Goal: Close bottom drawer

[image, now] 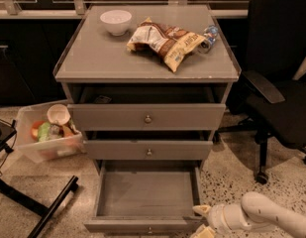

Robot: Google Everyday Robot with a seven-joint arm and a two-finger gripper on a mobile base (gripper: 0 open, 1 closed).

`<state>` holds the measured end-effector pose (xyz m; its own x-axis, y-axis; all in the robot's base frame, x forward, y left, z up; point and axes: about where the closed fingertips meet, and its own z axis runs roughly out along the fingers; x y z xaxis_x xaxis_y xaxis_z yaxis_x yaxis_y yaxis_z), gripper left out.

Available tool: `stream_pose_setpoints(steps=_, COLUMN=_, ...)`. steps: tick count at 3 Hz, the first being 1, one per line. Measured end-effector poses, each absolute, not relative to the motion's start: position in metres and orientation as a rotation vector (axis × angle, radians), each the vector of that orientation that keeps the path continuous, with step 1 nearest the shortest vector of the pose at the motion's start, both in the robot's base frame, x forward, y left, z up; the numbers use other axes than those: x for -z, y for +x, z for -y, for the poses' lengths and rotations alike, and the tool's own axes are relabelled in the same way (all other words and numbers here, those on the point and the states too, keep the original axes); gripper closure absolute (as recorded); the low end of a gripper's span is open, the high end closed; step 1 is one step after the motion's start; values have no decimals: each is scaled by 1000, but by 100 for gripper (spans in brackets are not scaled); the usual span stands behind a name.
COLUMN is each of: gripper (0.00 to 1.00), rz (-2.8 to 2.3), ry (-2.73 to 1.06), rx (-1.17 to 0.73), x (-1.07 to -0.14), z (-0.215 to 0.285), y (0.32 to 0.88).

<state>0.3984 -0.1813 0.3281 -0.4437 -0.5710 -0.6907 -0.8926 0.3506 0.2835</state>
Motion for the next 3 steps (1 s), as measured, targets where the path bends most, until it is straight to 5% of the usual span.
stream_pose_setpoints(steps=3, gripper=89, rz=-2178, ry=-1143, rx=-1054, x=-207, z=187, y=412)
